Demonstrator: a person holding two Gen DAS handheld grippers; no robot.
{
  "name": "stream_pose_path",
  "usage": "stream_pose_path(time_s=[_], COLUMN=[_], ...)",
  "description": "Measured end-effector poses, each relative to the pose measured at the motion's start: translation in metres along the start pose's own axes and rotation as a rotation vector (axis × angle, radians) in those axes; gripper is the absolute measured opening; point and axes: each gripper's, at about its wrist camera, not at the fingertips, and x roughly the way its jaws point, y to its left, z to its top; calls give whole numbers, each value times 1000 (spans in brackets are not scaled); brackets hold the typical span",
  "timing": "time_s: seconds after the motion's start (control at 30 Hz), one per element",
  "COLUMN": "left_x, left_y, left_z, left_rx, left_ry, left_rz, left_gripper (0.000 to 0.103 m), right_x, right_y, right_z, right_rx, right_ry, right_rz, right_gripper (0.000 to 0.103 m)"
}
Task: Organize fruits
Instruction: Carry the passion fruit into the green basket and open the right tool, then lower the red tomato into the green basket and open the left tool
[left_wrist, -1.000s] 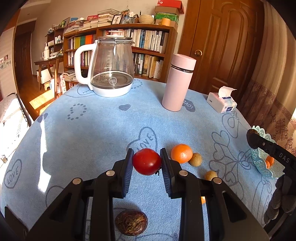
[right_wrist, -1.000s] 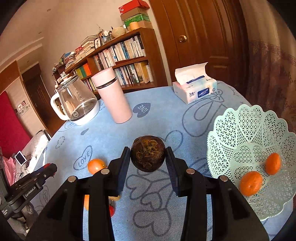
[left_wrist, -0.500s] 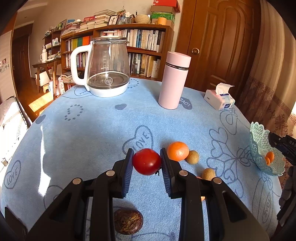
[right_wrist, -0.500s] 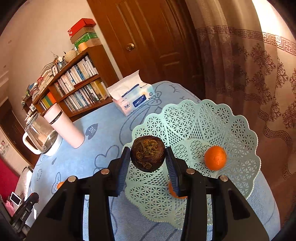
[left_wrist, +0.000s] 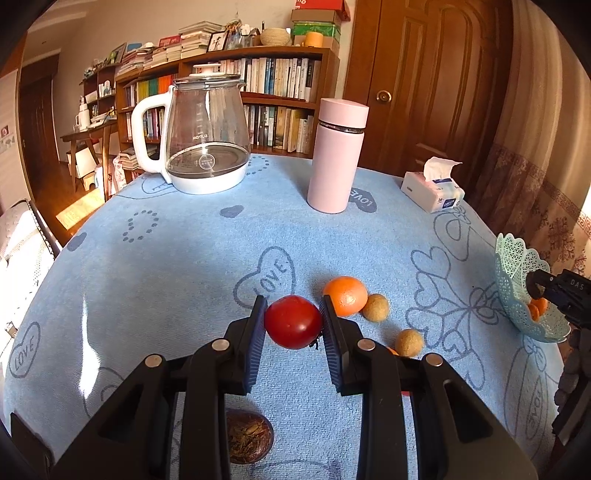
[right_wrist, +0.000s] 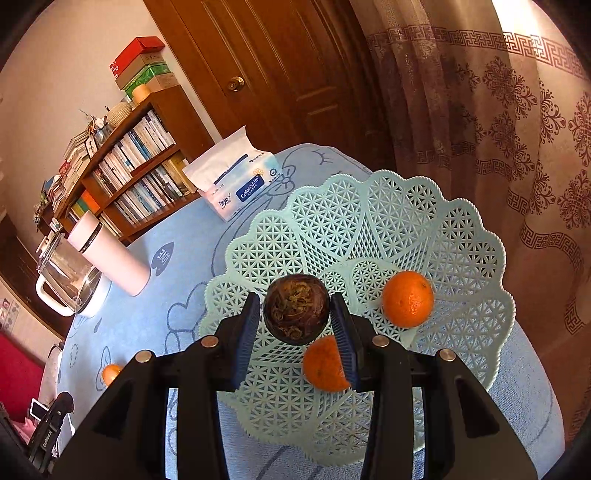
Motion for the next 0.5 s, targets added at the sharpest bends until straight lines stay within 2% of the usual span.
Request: stream_pose_path(time_s=[0.3,0.5], left_x=[-6,-10], left_y=[-24,-54], left_z=[2,7], left_rx=[61,114], left_ry=[-7,-3], left_rz=[-17,-99], left_gripper=[29,29], right_x=[-11,-24], right_y=[-1,-5], right_z=[2,5], right_rx=[8,13], right_ry=[-53,-125], right_rz=[-5,-44], right_gripper=[41,41])
